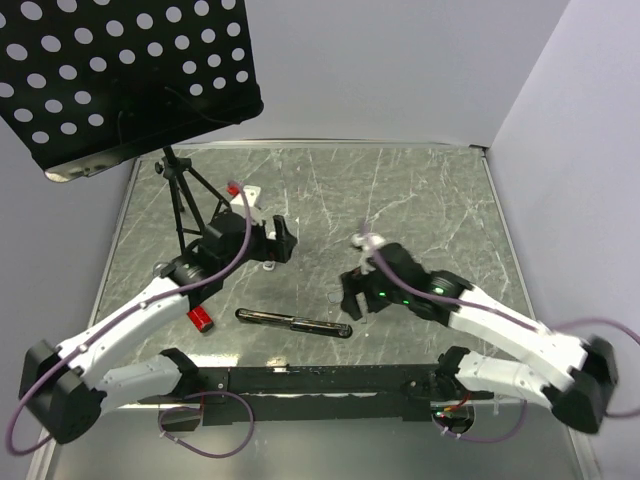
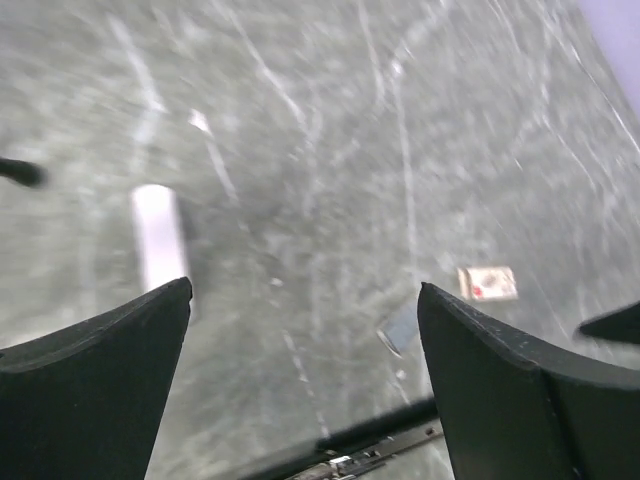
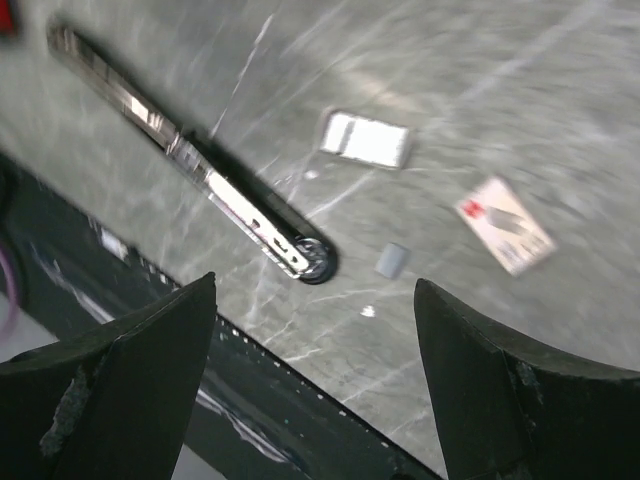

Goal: Load the staples into the stapler

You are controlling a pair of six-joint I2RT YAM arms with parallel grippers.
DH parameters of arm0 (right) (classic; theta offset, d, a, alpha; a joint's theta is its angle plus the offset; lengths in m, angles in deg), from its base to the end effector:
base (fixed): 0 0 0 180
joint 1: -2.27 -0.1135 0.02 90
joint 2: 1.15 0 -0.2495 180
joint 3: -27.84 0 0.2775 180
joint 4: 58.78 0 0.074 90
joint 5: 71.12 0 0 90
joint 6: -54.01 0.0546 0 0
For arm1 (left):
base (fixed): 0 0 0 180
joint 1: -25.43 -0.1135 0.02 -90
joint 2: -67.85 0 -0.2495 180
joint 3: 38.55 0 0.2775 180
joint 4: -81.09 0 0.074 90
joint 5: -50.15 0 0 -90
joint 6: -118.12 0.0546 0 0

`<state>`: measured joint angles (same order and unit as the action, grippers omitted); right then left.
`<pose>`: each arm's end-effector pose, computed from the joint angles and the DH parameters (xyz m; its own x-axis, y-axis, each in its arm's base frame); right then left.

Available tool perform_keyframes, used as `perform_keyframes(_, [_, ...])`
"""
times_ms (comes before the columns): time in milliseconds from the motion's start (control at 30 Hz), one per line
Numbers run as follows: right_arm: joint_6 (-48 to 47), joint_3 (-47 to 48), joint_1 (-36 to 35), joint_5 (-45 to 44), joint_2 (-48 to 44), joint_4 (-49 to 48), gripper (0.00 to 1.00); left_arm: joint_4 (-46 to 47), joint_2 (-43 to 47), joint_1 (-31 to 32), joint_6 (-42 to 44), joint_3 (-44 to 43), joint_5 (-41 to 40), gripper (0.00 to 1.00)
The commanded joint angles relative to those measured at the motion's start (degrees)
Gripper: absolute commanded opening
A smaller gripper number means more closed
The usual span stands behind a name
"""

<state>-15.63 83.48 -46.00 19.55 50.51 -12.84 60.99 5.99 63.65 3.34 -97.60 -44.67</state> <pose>0.1577 0.1778 0.2425 -0.6789 -0.2385 -0.6944 -0.5502 0.7915 0.2660 0.2368 -0.1806 0.2699 -0.5106 -0.1295 -0.8500 0.3763 0.8552 -0.3564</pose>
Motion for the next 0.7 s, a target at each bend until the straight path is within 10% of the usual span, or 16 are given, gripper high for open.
perform_keyframes(0, [-9.5,6.3,-4.1,6.4,11.3,-4.4,0.87,-3.5,5.1,-0.6,5.3,-1.2,-10.9,1.00])
perform_keyframes(667, [-14.4,21.2,-13.6,6.7,44.5,-2.9,0.65,17.9,32.9,-1.4,11.4,18.5,-38.2,1.00])
